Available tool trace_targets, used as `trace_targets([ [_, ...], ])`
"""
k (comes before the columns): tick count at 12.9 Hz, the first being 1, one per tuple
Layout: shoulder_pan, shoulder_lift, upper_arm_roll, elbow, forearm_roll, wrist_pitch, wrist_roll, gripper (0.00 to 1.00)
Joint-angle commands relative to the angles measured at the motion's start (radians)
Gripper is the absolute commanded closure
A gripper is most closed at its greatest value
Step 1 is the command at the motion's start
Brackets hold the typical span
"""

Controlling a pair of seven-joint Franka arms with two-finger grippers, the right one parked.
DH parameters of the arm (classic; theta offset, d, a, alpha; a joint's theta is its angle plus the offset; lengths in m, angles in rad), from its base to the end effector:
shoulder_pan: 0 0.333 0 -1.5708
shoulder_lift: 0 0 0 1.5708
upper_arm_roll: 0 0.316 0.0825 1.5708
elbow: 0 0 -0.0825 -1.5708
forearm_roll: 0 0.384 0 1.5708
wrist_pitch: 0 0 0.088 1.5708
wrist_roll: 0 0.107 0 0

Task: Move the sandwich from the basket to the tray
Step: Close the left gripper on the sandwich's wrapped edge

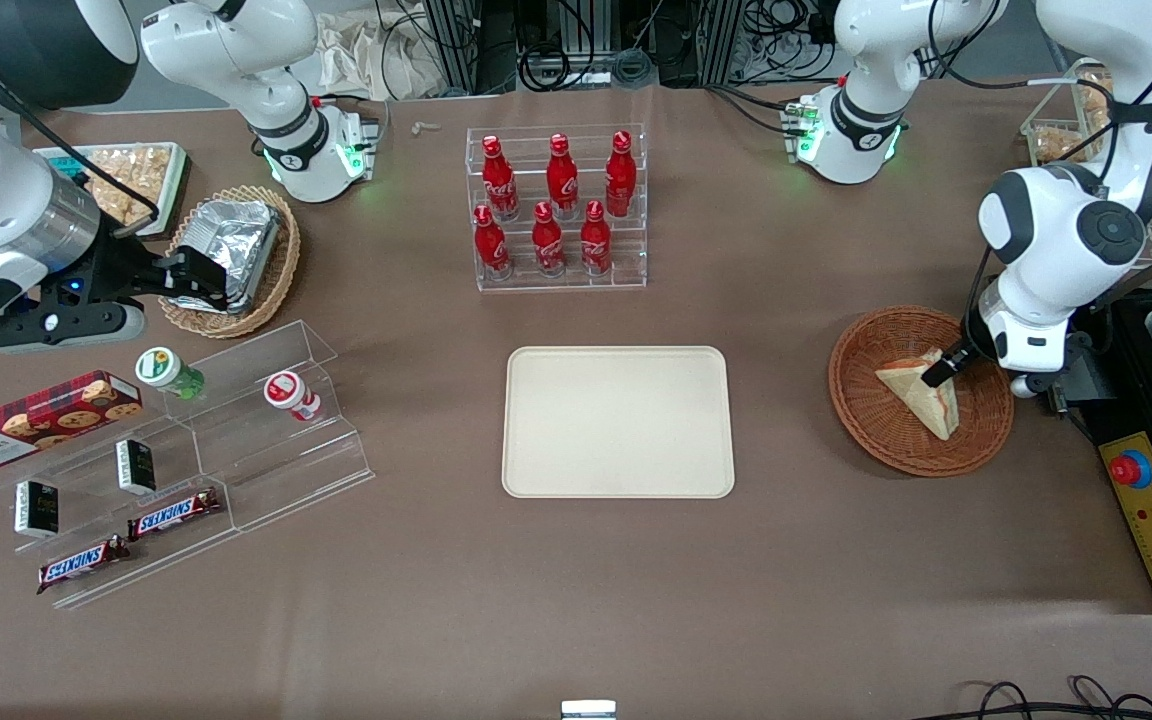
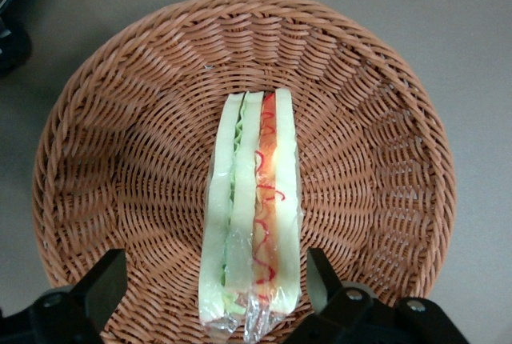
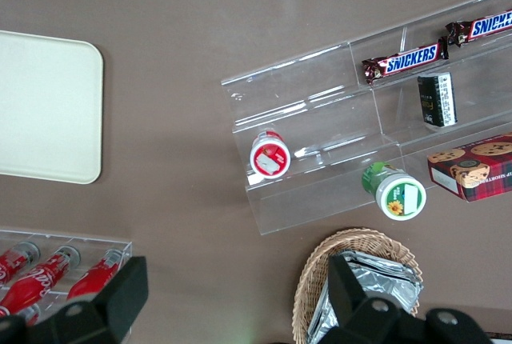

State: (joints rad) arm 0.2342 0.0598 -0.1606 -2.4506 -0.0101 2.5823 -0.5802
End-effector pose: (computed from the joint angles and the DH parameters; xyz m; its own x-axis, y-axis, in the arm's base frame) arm 0.4886 0.0359 0.2822 0.7864 0.6156 0.0521 0.6134 -0.7880 0.0527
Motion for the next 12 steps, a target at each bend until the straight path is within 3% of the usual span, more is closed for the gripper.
trace_targets([
  [1, -0.006, -0.02, -0.004, -0.042, -0.008, 0.061, -0.032, 0.0],
  [12, -0.05, 0.092, -0.011, -0.062, -0.007, 0.226, -0.106, 0.0],
])
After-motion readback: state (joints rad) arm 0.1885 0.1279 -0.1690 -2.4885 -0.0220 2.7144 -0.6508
